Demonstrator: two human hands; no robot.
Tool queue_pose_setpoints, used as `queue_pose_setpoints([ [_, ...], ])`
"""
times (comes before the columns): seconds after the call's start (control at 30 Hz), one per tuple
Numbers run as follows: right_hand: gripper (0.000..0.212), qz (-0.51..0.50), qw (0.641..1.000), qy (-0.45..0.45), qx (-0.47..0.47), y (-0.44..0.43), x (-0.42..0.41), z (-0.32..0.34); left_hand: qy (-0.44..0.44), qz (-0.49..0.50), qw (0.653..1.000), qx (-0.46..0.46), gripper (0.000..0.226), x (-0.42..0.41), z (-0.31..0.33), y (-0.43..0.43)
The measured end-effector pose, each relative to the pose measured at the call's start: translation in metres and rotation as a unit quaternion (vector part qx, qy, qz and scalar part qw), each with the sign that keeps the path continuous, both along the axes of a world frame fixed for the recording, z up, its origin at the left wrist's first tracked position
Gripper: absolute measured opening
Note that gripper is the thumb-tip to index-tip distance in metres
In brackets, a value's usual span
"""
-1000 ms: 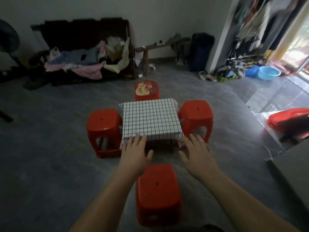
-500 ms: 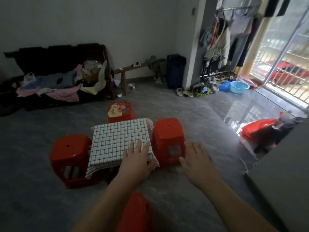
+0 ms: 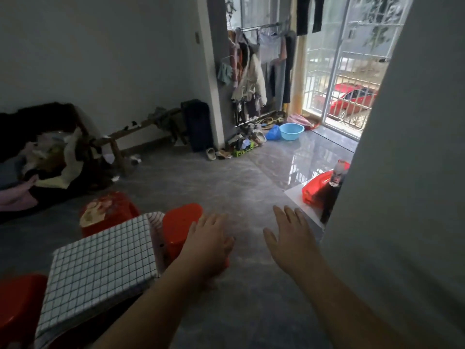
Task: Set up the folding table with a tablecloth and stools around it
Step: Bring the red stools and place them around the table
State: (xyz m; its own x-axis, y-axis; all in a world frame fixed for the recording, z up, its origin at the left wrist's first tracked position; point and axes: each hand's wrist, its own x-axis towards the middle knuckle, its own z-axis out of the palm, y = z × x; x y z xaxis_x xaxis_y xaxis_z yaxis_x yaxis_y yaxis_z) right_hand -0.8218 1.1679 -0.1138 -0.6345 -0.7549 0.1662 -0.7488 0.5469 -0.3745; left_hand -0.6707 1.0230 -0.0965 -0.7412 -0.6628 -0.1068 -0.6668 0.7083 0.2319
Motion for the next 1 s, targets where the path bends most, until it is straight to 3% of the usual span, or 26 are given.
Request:
queue_pose_setpoints([
  [0.17, 0.072, -0.053, 0.998, -0.026, -0.023, 0.002, -0.056, 0.004, 0.007, -0.042, 0.999, -0.033, 0.068, -0.076, -0.003, -0.019],
  [0.4, 0.076, -0.076, 0.997, -0.025, 0.004, -0.041, -0.127, -0.013, 0.004, -0.055, 0.998, 0.025, 0.071, -0.158, -0.033, -0.074],
  [0.57, 0.076, -0.074, 0.996, -0.021, 0.055, -0.131, -0.186, -0.025, 0.026, -0.063, 0.996, 0.05, 0.07, -0.216, -0.048, -0.158],
  [0.87, 0.073, -0.071, 0.997, -0.042, 0.006, -0.319, -0.291, 0.004, 0.027, -0.077, 0.996, 0.031, 0.08, -0.328, -0.04, -0.361],
  [1.0, 0.072, -0.064, 0.996, -0.052, 0.028, -0.371, -0.332, 0.001, 0.018, -0.062, 0.997, 0.042, 0.074, -0.369, -0.044, -0.42],
])
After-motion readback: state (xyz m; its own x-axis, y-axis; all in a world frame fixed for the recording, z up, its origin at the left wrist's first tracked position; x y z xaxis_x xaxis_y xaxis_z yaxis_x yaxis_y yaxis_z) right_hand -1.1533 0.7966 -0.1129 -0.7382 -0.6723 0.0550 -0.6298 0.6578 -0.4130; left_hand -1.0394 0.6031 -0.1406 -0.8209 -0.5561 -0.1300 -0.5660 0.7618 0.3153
